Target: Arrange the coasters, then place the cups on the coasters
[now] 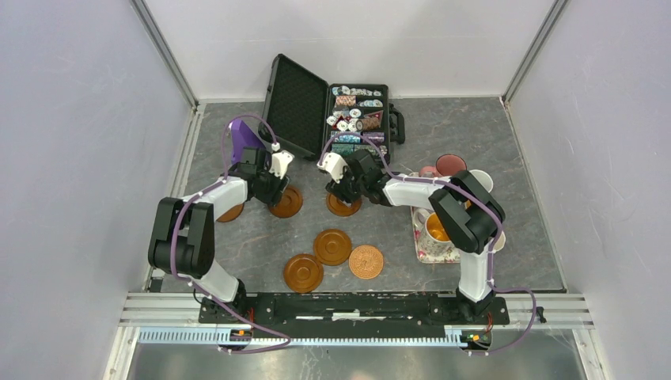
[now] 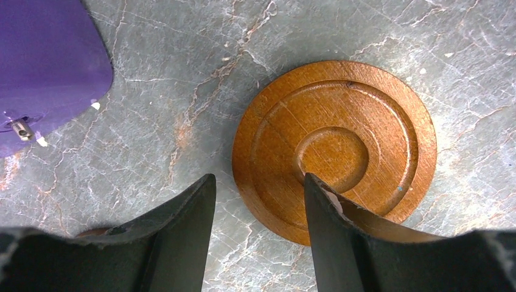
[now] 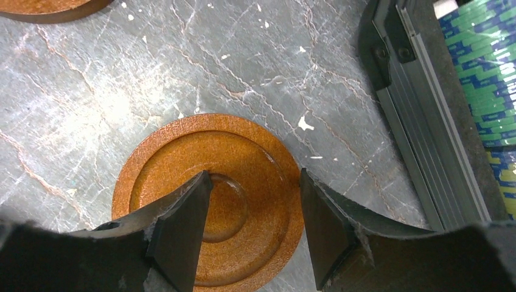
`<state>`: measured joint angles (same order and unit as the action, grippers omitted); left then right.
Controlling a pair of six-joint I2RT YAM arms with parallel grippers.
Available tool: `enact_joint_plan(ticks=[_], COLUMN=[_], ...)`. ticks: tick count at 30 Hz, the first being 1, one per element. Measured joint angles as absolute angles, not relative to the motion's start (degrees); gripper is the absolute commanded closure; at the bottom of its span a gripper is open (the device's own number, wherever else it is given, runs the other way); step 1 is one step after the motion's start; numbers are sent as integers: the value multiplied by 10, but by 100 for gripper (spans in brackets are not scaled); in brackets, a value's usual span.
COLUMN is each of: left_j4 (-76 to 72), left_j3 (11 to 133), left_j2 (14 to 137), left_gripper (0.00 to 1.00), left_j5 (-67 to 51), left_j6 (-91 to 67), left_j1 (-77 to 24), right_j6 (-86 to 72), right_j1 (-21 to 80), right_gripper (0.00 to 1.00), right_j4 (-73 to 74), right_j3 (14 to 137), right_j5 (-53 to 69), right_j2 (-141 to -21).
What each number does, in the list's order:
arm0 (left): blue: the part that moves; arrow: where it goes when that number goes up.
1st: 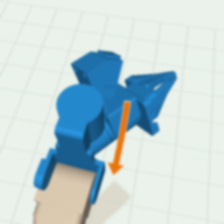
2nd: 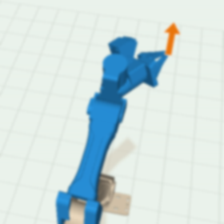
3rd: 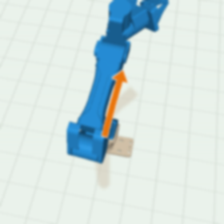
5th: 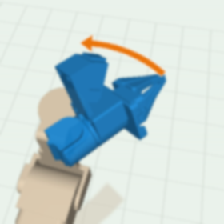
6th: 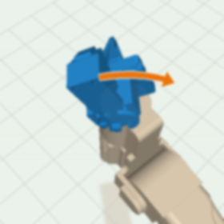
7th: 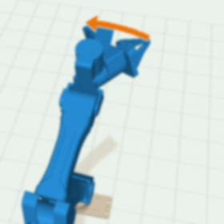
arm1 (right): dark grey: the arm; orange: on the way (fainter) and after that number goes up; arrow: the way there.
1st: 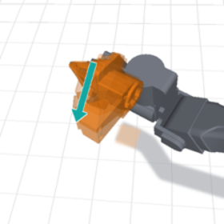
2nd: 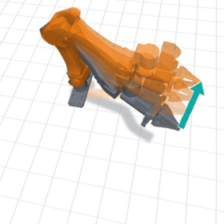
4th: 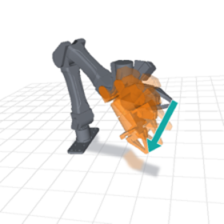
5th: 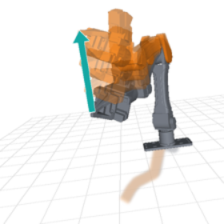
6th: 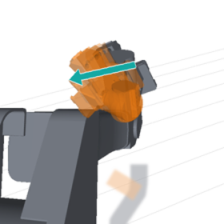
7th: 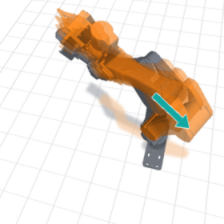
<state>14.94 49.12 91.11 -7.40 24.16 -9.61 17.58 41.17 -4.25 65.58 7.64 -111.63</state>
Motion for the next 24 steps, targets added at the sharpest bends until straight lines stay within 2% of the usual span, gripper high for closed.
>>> enact_joint_plan(ticks=[24], left_j4=[162], left_j3=[486], left_j2=[907], left_gripper=[38], left_j5=[-76], left_j6=[268], left_j1=[-65], right_j6=[166], right_j1=[447], right_gripper=[37], right_j4=[-38], right_j3=[709], right_j5=[75], right_j2=[-1156])
